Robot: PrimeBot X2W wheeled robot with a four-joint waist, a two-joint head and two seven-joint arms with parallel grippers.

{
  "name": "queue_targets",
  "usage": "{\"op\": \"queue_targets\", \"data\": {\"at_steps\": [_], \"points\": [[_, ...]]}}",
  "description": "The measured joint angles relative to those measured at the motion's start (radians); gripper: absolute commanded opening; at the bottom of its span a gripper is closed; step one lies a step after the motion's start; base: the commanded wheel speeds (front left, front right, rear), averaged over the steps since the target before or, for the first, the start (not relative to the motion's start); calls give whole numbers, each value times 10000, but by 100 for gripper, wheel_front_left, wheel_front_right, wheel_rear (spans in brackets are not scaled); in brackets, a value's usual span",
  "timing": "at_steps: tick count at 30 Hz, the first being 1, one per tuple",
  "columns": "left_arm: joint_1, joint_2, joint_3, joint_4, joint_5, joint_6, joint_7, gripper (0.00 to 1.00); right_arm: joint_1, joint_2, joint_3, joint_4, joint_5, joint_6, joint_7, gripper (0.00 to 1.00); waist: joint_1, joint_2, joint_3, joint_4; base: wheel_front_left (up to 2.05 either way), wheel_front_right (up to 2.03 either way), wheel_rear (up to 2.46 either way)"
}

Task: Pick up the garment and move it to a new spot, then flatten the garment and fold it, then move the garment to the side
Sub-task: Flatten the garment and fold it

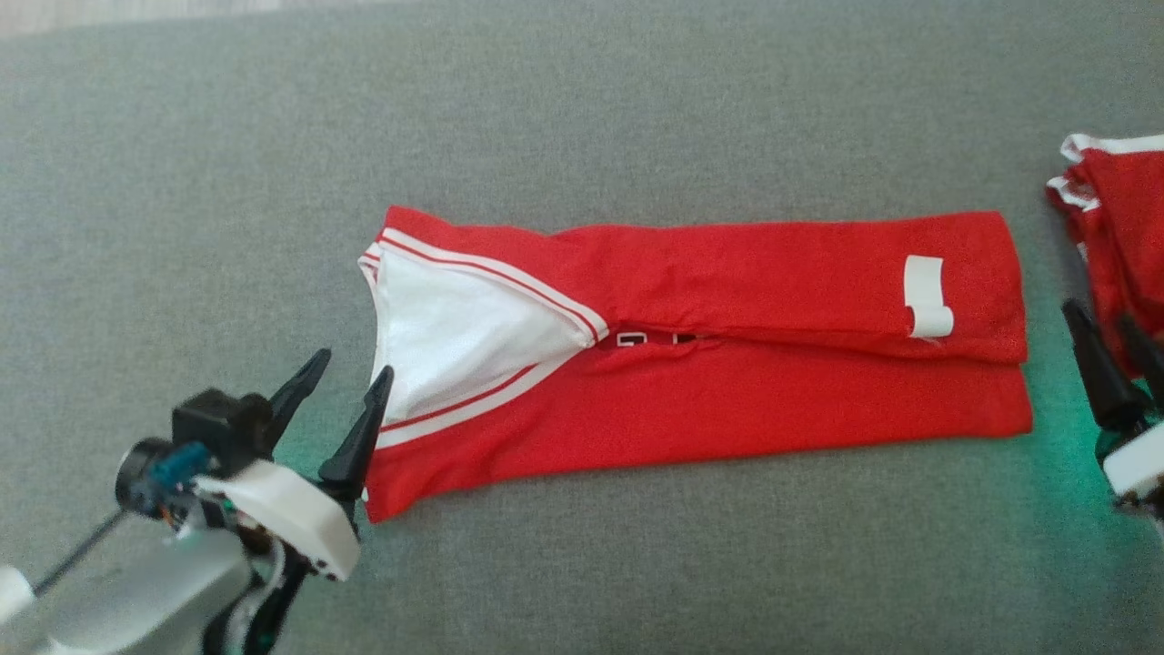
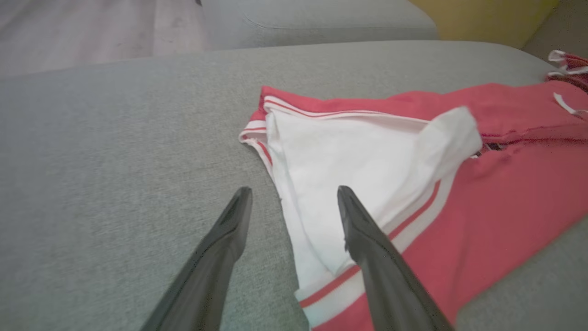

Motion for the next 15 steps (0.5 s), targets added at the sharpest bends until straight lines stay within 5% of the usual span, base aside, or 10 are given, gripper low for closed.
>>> {"op": "queue_targets", "data": {"at_steps": [8, 15], "points": [[2606, -1764, 3218, -533, 2805, 2339, -94, 100, 1133, 1384, -846, 796, -1425, 2, -1484, 100, -1, 0, -906, 63, 0, 0, 0], [5090, -3158, 5104, -1208, 5881, 3064, -107, 100, 1221, 2148, -1407, 1482, -2209, 0, -1515, 100, -2, 0, -1587, 346, 0, 0, 0]]}}
